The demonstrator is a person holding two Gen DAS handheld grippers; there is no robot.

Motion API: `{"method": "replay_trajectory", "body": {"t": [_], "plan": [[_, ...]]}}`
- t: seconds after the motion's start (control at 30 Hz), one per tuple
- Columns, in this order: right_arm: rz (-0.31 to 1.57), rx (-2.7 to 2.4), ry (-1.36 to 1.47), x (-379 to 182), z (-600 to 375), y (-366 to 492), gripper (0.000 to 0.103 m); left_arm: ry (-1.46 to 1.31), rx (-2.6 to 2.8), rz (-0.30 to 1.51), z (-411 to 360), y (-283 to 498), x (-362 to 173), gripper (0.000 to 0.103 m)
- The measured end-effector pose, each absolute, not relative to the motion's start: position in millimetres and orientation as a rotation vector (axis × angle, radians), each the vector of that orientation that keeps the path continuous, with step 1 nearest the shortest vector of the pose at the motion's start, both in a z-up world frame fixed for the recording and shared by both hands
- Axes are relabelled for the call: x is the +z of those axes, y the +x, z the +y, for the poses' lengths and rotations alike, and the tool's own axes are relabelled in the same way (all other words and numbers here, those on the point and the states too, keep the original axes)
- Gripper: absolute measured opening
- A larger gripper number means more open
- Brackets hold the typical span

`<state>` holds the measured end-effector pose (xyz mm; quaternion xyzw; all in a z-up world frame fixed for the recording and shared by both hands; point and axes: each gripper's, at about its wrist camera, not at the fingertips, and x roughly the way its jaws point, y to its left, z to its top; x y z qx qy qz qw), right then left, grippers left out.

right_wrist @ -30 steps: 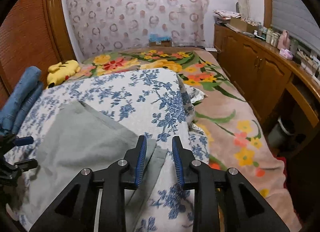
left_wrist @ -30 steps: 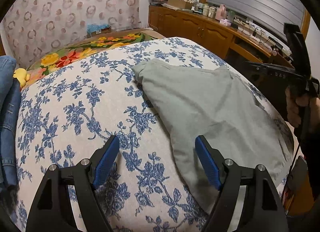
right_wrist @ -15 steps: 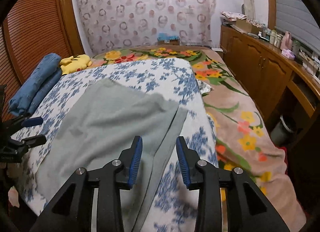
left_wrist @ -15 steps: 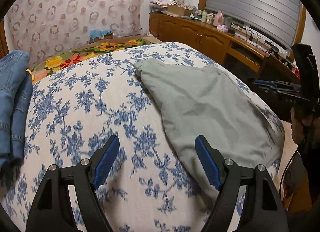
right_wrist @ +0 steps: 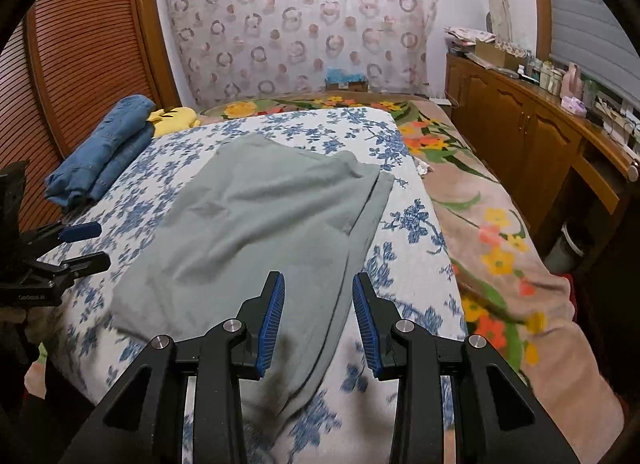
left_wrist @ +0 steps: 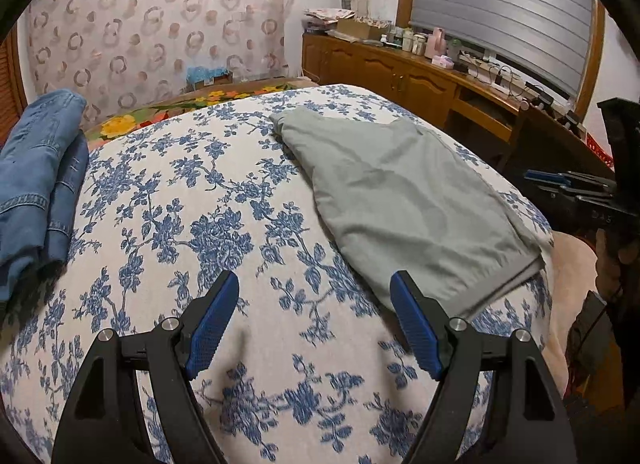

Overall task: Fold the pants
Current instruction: 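Open the right tool and withdraw from the folded sweatshirt, then close both tools on the grey-green garment's folded edge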

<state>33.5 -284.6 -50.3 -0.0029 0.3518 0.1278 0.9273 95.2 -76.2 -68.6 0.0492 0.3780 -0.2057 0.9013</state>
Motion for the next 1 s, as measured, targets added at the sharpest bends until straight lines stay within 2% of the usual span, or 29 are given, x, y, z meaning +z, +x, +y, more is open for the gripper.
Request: {"method": "replay_trajectory", "body": {"t": [0.83, 0.87, 0.93, 1.0], "plan": [[0.807, 0.319, 0.027, -77.1, -276.5, 13.7, 0.036, 0.150, -0.485, 0.844, -96.9, 59.4, -90.9, 0.079], [0.807, 0.321, 0.025, -77.9, -275.0, 14.0, 0.030, 0.153, -0.488, 0.844, -98.2, 59.0, -91.3, 0.079], [0.810, 0.321, 0.012, -79.1, -272.5, 14.2, 0.024, 0.157, -0.496, 0.848, -101.1, 58.1, -92.7, 0.079], [0.797, 0.316, -0.003, -77.6, -270.9, 11.5, 0.010, 0.162, -0.503, 0.851, -103.9, 57.8, -93.5, 0.079]]}}
